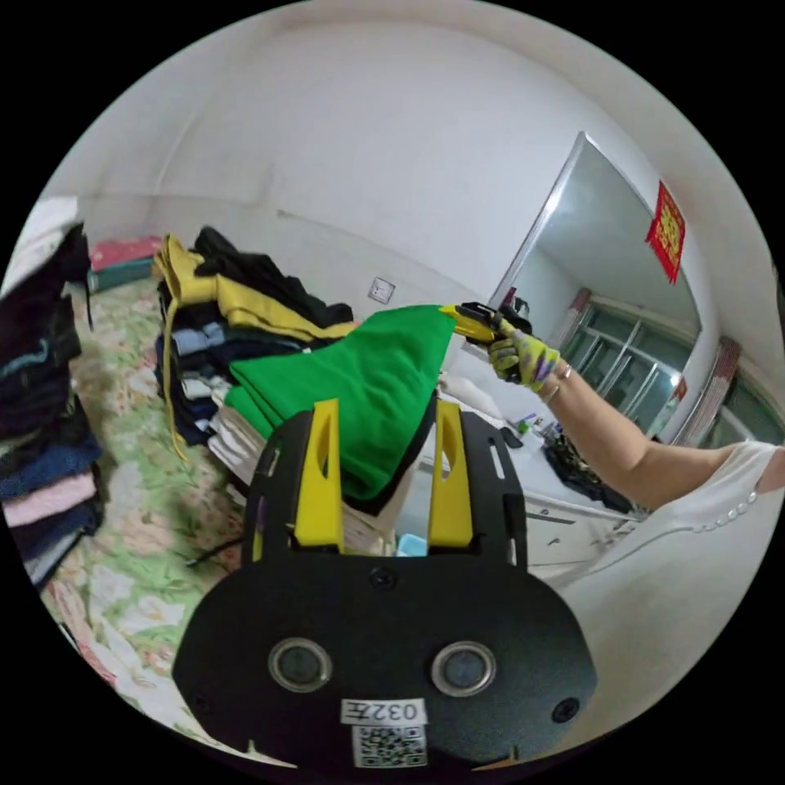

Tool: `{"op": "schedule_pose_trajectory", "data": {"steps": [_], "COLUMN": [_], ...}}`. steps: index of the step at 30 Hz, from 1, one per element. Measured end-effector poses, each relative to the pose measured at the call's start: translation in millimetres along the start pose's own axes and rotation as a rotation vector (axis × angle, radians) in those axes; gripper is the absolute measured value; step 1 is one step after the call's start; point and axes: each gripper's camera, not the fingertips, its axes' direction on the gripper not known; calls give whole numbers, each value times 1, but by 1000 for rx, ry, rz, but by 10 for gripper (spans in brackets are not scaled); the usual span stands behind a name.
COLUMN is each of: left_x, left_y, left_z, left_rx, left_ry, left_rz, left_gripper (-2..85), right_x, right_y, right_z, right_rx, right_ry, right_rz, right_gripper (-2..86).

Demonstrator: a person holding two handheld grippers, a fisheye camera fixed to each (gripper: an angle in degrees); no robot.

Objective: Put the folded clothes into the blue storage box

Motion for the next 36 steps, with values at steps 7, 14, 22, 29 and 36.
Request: {"op": "schedule_pose_trajectory", "data": {"steps": [7, 14, 22, 29, 36], "left_x": [39, 59, 52, 87, 146], "left_y": [9, 27, 11, -46, -50], "left_z": [44, 85, 24, -1, 92], "left_rx": [-127, -217, -15, 33, -320], "left_ry": [-85, -347, -368, 135, 429], "left_rz": [161, 217, 203, 356, 506], "left_gripper": [165, 126, 13, 35, 42], "right_x": [-52, -95, -111, -103, -27], "right_y": [-7, -8, 11, 93, 235], "right_z": [25, 32, -45, -198, -316], "right_rx": [5, 15, 144, 374, 550], "right_ry": [-110, -199, -254, -313, -123], "right_rz": [-21, -55, -126, -241, -34], "right_gripper": [44, 44, 43, 43, 43]}}
